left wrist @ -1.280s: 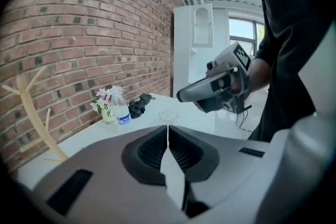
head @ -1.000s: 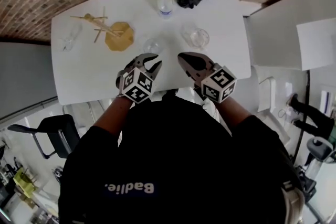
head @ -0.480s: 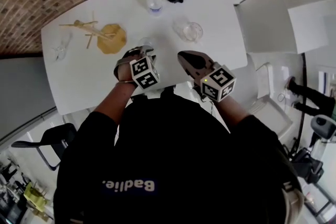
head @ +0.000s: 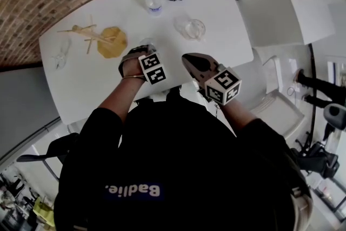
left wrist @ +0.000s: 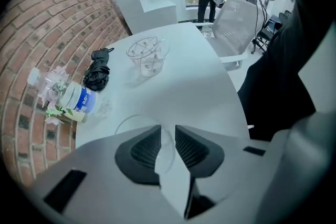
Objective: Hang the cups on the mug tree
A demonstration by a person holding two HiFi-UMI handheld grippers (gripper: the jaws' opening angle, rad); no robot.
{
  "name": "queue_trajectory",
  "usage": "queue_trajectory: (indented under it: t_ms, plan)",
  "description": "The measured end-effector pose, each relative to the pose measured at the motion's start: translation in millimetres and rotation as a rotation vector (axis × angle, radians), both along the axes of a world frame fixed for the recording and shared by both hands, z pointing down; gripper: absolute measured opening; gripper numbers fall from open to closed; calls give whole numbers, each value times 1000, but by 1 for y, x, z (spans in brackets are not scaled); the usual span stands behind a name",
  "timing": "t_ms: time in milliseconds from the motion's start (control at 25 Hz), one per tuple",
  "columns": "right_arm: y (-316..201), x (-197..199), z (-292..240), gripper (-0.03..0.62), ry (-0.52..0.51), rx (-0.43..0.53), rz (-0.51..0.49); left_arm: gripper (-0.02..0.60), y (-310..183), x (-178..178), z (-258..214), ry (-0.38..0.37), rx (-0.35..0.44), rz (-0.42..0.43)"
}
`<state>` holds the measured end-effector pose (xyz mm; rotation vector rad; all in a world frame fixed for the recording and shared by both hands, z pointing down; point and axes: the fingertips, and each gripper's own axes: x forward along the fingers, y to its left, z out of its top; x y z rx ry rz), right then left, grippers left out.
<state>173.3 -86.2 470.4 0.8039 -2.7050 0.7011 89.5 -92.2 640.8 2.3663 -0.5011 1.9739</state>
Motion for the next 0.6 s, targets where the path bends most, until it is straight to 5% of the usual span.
queue_trajectory:
  t_ms: [600]
  plan:
    - [10, 1, 1, 33, 30, 8, 40, 25, 3, -7, 5, 41, -69, 48]
